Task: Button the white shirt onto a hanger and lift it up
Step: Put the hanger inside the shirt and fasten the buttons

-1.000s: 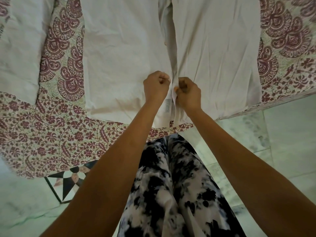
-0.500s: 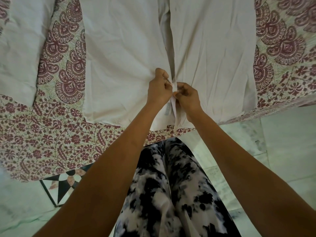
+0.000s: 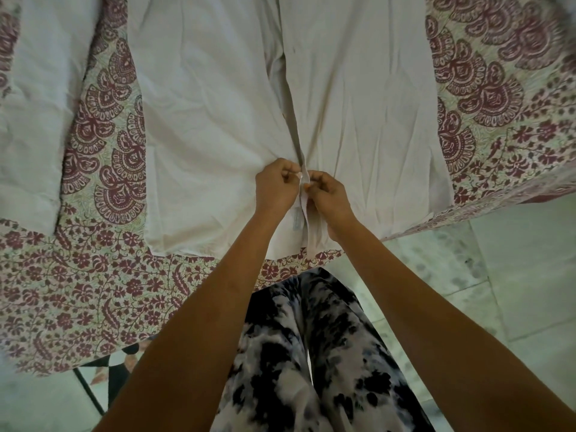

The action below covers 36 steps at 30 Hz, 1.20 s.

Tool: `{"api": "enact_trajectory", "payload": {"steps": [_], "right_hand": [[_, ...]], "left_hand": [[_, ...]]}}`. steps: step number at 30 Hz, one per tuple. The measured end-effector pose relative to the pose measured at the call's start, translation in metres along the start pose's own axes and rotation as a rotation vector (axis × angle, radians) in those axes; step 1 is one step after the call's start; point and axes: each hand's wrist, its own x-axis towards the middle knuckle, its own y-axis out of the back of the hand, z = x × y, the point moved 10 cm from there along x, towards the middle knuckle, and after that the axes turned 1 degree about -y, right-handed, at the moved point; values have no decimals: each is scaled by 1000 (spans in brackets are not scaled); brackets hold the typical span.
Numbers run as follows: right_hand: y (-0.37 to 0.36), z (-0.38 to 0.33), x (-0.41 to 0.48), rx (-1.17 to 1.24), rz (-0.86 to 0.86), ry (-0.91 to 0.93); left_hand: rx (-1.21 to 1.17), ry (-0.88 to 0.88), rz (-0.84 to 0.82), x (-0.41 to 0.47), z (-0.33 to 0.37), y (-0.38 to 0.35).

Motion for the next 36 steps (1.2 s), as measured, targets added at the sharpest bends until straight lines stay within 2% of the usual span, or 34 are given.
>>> {"api": "enact_trajectory", "payload": {"steps": [3,6,11,15,21,28,36], "right_hand": [[3,3,-2,123,38,-46],[7,4,2,108,67,-27],[14,-10,11,-86,127,52],[10,-26,10,-398,196,166],[4,-38,-5,-523,303,307],[0,-38,-13,-518,357,382],[3,-29,-4,-376,338,329]], "left_hand": [[40,-22,-15,3,2,3],[65,-24,-18,4,4,5],[44,4,-49,5,2,7],[8,60,-75,2,-1,7],[-267,260,-91,-4,-20,1],[-211,226,28,-7,-21,1],[-253,210,73,-5,-29,0]]}}
